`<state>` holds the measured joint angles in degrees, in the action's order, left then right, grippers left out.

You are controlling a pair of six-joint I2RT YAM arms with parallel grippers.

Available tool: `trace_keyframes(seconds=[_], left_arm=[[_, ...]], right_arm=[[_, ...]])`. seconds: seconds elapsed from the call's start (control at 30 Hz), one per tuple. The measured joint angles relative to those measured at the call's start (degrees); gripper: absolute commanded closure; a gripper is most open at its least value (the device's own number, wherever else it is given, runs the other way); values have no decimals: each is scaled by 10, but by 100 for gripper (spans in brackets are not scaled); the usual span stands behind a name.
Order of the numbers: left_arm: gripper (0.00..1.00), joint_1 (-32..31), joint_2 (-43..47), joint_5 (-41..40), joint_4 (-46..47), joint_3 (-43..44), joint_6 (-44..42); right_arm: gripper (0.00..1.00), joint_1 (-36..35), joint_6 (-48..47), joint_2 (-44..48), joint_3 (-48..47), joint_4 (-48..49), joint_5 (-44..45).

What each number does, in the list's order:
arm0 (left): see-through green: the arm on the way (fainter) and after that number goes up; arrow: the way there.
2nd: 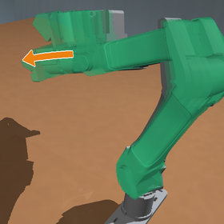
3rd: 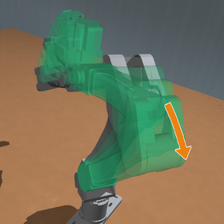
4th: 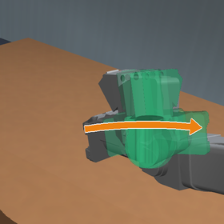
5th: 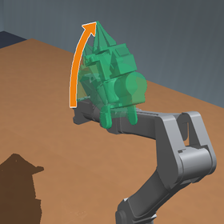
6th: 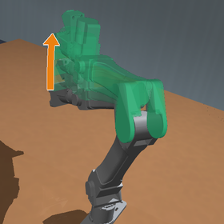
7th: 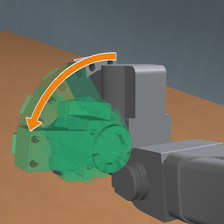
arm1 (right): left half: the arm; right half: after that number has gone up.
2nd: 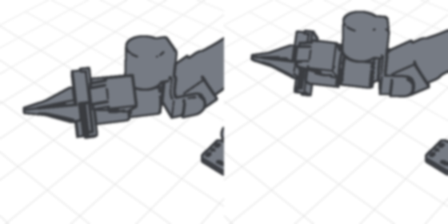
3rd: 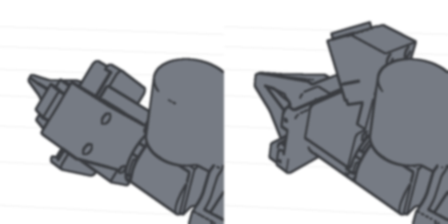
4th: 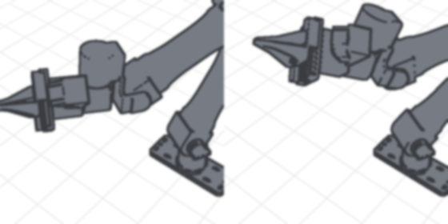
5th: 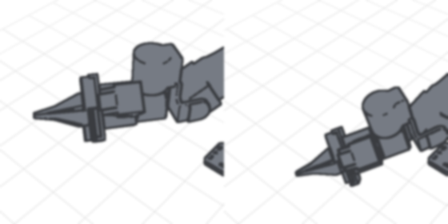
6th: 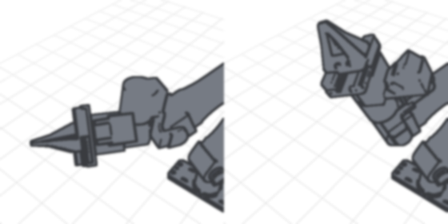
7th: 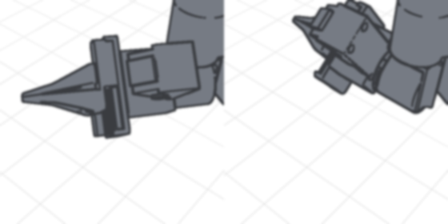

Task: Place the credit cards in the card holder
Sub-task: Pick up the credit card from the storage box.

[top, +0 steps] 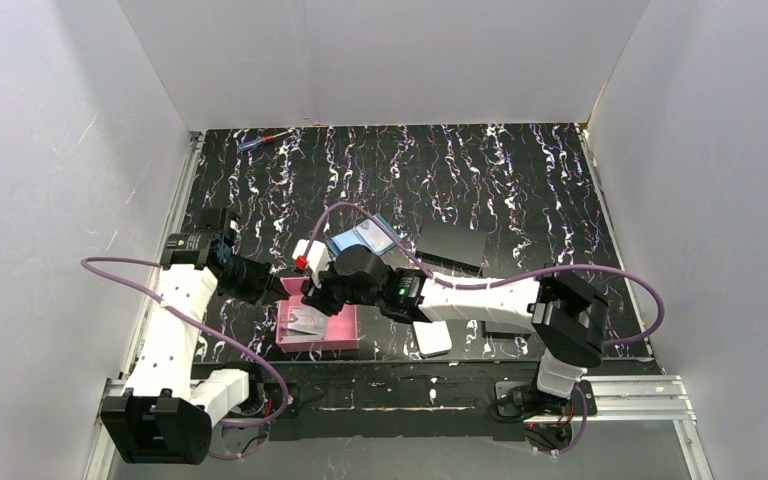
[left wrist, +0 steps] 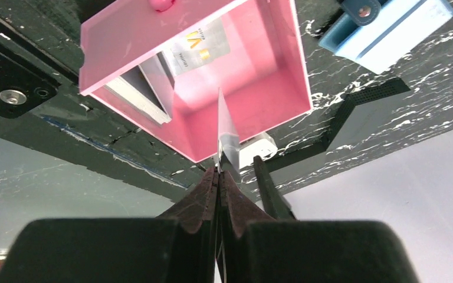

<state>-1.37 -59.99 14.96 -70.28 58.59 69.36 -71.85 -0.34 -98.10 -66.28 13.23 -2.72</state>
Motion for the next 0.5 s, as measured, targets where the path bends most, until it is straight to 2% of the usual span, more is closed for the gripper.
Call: trace_keyframes(seconds=[0.07,0.1,0.3,0.33,0.37,0.4,0.43,0.5], left_arm=[[100,-3,-5,1,4,11,3],[100,-4,-7,1,16,24,6],[100,-11,-14,9,17,55,-3],[93,-12,-18,10,19,65,-9],[77,-12,-24,11,20,76,-14],[56,-12,-32,11,23,92,-24],[39,-12,-39,11,27,103,-36],[12,-12,-58,17,50,136,-78]], right_arm=[[96,-3,-5,-6,-16,-4,29],[99,-4,-11,-9,-21,-5,37],[99,-11,-12,-25,-36,-14,82],[99,-10,-11,-25,-36,-15,86],[99,-7,-8,-25,-36,-14,90],[99,-4,-3,-25,-36,-13,90],[99,0,4,-25,-36,-13,90],[99,14,25,-24,-36,-12,83]])
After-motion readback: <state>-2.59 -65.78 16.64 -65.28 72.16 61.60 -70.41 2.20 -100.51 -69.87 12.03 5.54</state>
